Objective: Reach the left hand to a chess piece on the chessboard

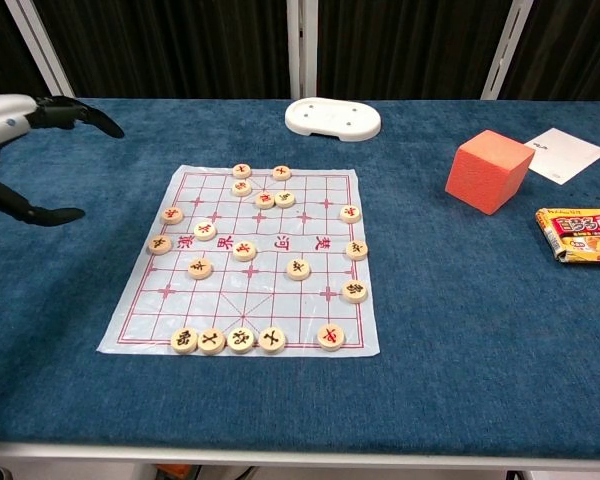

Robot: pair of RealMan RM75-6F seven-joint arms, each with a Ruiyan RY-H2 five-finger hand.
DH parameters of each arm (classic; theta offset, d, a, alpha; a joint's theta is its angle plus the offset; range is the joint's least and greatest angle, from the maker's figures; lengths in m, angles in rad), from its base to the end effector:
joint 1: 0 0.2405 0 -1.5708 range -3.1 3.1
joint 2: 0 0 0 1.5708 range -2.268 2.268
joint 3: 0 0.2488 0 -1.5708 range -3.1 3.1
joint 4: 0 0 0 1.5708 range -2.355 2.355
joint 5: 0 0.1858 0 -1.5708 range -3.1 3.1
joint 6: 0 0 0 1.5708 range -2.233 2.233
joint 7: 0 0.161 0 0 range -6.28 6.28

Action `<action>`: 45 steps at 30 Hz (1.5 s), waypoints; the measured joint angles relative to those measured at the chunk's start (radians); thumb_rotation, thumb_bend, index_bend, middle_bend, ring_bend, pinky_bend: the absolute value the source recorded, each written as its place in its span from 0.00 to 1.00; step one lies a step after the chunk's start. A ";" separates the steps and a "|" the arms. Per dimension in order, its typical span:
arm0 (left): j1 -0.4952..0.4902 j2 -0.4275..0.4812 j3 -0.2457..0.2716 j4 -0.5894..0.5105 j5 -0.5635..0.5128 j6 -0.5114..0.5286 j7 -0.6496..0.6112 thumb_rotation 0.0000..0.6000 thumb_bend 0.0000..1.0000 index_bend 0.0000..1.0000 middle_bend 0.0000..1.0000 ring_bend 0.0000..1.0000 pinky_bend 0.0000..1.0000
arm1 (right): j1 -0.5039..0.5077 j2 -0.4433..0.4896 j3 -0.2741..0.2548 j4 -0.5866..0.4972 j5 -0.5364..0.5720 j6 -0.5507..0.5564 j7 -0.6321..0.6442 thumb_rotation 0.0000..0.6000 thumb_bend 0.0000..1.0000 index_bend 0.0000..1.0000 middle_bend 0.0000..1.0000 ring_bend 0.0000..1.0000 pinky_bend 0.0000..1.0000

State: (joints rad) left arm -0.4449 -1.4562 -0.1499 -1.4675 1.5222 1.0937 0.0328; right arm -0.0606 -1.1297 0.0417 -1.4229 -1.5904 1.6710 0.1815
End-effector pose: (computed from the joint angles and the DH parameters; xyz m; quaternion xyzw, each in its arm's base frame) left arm -0.2001 0.2945 0.0409 -0.7070 -0.3889 -0.4300 0.4048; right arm -0.3233 -0.1477 0.2100 0.5636 -0.3570 0.4170 0.6173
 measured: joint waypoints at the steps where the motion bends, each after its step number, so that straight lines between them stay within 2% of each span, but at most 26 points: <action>1: -0.009 -0.019 -0.001 0.021 -0.008 -0.009 -0.006 1.00 0.23 0.21 0.13 0.00 0.13 | -0.001 0.001 0.001 0.000 0.002 0.001 0.002 1.00 0.22 0.00 0.00 0.00 0.00; 7: -0.041 -0.125 0.004 0.142 -0.048 -0.043 -0.085 1.00 0.23 0.26 0.13 0.00 0.13 | -0.004 0.006 0.003 0.004 0.012 -0.001 0.010 1.00 0.22 0.00 0.00 0.00 0.00; 12: -0.055 -0.187 0.032 0.228 -0.053 -0.050 -0.134 1.00 0.23 0.29 0.13 0.00 0.13 | -0.004 0.007 0.003 0.007 0.017 -0.007 0.009 1.00 0.22 0.00 0.00 0.00 0.00; 22: -0.073 -0.223 0.055 0.290 -0.051 -0.044 -0.151 1.00 0.23 0.37 0.13 0.00 0.11 | 0.001 0.003 0.000 0.004 0.014 -0.017 -0.003 1.00 0.22 0.00 0.00 0.00 0.00; 33: -0.111 -0.261 0.059 0.351 -0.057 -0.072 -0.179 1.00 0.25 0.39 0.13 0.00 0.11 | -0.005 0.000 0.002 0.016 0.030 -0.023 0.006 1.00 0.22 0.00 0.00 0.00 0.00; 45: -0.126 -0.291 0.063 0.385 -0.079 -0.089 -0.182 1.00 0.30 0.45 0.13 0.00 0.10 | -0.002 -0.006 0.003 0.027 0.035 -0.035 0.011 1.00 0.22 0.00 0.00 0.00 0.00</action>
State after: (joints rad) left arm -0.5711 -1.7471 -0.0866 -1.0823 1.4430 1.0049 -0.1495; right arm -0.0626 -1.1358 0.0443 -1.3955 -1.5550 1.6364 0.1926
